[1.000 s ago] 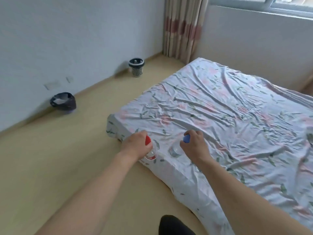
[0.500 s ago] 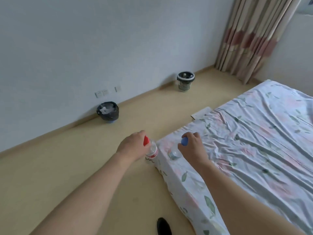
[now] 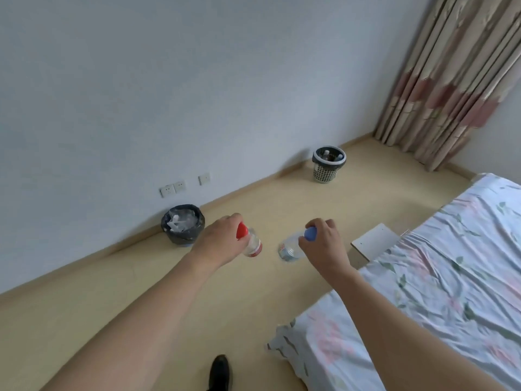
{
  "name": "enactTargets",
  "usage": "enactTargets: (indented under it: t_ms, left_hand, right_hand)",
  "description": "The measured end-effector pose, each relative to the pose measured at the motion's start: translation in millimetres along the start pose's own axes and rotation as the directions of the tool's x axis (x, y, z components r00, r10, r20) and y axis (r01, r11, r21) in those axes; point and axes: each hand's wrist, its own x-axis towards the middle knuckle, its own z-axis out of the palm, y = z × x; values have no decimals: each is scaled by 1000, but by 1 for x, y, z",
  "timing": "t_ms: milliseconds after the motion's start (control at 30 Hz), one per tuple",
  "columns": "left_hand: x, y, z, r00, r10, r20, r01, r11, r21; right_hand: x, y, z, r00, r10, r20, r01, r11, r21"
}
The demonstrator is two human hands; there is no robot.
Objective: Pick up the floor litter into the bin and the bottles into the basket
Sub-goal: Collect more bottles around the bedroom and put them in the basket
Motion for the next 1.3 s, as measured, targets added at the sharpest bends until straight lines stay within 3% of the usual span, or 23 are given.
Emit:
enactTargets:
  t_ms: [200, 533, 933, 1300]
  left_hand:
    - [167, -39, -28, 995, 76, 61, -72, 996, -60]
    - [413, -31, 7, 976, 148, 159, -135, 987, -91]
    - [734, 62, 18, 947, 272, 169, -258, 961, -100]
    - [1040, 116, 100, 917, 234, 323, -192, 969, -157]
  right_hand:
    - [124, -48, 22, 987, 100, -123, -99, 995, 19]
    - [336, -16, 39, 950, 240, -198, -226, 970, 91]
    - [632, 20, -25, 908, 321, -269, -296, 946, 128]
    - [913, 85, -52, 873, 424, -241, -406, 905, 123]
